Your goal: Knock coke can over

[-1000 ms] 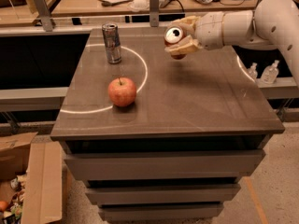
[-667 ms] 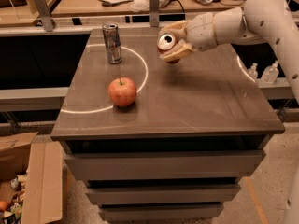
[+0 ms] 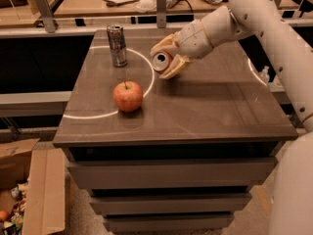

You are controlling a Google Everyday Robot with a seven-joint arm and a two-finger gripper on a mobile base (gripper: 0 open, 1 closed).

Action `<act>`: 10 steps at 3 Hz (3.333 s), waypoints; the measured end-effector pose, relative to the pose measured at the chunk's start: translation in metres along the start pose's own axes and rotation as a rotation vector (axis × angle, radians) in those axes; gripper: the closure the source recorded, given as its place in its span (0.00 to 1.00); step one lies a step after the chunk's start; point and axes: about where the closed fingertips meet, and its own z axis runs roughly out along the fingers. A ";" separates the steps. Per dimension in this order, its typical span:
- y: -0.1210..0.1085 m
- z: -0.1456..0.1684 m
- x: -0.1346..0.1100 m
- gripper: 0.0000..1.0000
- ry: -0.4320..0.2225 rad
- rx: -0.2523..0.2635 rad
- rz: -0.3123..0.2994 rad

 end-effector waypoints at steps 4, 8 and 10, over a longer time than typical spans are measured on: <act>0.026 0.021 -0.007 0.05 0.052 -0.235 -0.203; 0.024 -0.025 -0.004 0.00 -0.101 0.138 0.059; 0.002 -0.064 0.023 0.00 -0.035 0.399 0.155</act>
Offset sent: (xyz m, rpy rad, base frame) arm -0.0237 0.0031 -0.0250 -0.3095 -0.1044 0.2423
